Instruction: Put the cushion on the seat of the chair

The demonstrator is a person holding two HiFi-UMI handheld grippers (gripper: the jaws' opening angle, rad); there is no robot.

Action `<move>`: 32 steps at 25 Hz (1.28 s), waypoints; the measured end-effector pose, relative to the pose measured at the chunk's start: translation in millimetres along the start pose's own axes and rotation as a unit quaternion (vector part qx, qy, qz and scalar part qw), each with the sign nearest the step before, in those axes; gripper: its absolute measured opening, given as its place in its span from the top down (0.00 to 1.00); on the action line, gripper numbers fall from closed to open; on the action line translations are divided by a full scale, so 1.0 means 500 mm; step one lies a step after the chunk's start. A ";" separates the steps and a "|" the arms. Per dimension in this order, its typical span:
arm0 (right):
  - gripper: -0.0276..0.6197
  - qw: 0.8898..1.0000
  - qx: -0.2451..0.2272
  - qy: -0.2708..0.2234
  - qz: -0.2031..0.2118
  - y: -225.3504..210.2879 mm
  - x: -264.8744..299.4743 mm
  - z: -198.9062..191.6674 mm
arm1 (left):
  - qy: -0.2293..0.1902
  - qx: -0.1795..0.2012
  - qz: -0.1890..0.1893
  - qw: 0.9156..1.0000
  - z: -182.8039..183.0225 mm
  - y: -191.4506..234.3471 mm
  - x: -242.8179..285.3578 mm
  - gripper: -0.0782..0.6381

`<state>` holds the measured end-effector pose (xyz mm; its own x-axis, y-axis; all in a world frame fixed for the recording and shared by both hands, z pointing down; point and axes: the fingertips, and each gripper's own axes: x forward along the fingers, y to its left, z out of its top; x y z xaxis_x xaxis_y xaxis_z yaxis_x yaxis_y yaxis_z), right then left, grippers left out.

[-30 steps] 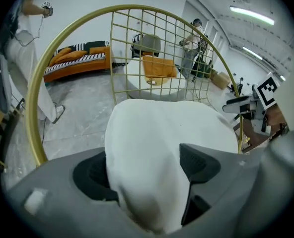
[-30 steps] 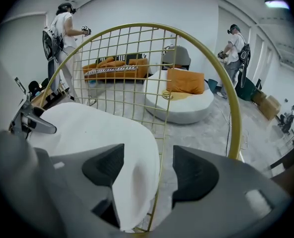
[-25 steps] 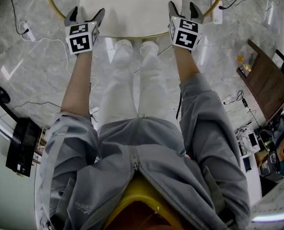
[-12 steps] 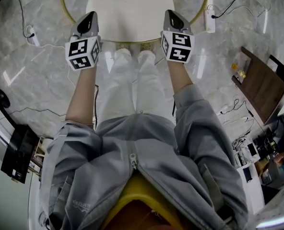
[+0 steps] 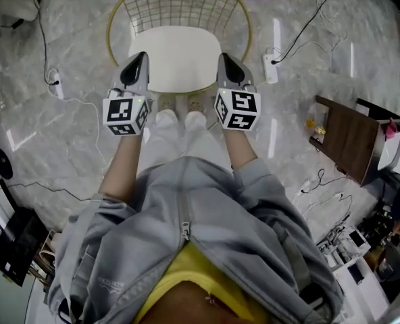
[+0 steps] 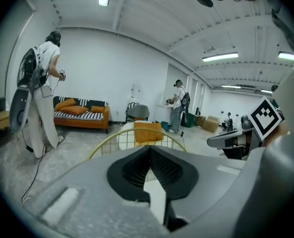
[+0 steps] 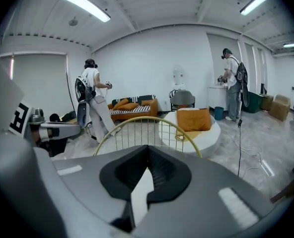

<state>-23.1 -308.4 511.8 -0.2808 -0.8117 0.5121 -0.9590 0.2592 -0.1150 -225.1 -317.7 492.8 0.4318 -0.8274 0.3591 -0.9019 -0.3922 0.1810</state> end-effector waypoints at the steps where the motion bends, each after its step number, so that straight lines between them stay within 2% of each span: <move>1: 0.96 1.000 -0.007 -0.008 0.003 0.011 -0.020 0.025 | -0.011 0.002 -0.002 1.000 0.028 -0.012 -0.014 0.88; 5: 0.96 0.998 -0.020 -0.056 0.013 0.045 -0.097 0.130 | -0.054 0.012 -0.018 0.998 0.138 -0.051 -0.070 0.88; 12: 0.96 0.987 -0.032 -0.152 0.029 0.091 -0.232 0.314 | -0.118 0.015 -0.013 0.993 0.313 -0.086 -0.178 0.88; 18: 0.96 0.978 -0.056 -0.197 0.030 0.105 -0.323 0.392 | -0.165 0.037 -0.025 0.985 0.430 -0.140 -0.231 0.88; 22: 0.96 0.975 -0.070 -0.208 0.033 0.127 -0.348 0.405 | -0.184 0.050 -0.032 0.981 0.460 -0.166 -0.258 0.88; 32: 0.96 0.973 -0.077 -0.213 0.034 0.136 -0.354 0.397 | -0.187 0.050 -0.043 0.980 0.445 -0.191 -0.267 0.88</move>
<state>-46.6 -251.0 244.3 -0.3649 -0.9252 0.1045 -0.9298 0.3679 0.0097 -198.5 -259.1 224.0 0.4902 -0.8714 -0.0179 -0.8664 -0.4894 0.0990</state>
